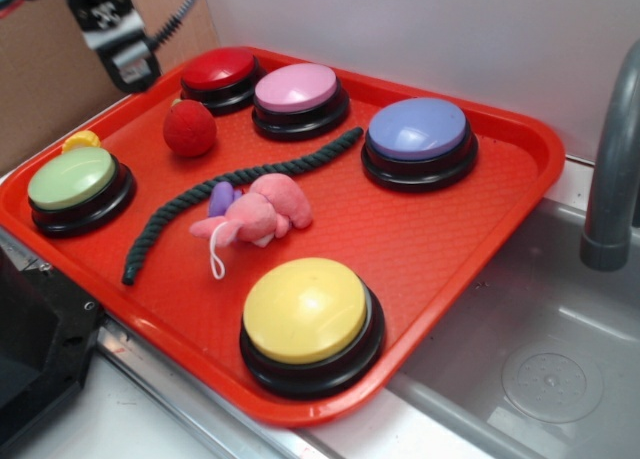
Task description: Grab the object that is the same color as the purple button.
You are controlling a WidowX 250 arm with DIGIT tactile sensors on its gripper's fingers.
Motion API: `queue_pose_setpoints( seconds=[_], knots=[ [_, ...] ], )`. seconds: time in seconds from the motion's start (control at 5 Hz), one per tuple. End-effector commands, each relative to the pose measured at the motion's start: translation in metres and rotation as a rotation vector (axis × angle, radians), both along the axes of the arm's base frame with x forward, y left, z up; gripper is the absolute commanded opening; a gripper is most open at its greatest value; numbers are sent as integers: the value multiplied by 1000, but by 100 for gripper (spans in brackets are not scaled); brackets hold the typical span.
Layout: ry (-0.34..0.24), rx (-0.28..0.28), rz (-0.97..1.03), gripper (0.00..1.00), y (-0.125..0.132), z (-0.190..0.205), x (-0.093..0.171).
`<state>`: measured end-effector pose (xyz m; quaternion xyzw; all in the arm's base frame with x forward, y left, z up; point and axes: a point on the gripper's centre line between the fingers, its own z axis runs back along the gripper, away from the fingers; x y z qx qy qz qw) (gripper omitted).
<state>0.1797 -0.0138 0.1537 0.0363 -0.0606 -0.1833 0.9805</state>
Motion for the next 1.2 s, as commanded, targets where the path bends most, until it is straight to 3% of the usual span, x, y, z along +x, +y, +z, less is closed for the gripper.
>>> queue_pose_setpoints(
  seconds=[0.0,0.4,0.6,1.0],
  knots=[
    [0,9,-126,100,-1,-40,18],
    [120,30,-110,100,-8,-78,22],
    [166,68,-94,100,-16,-91,25],
    [218,141,-84,100,-28,-116,31]
  ],
)
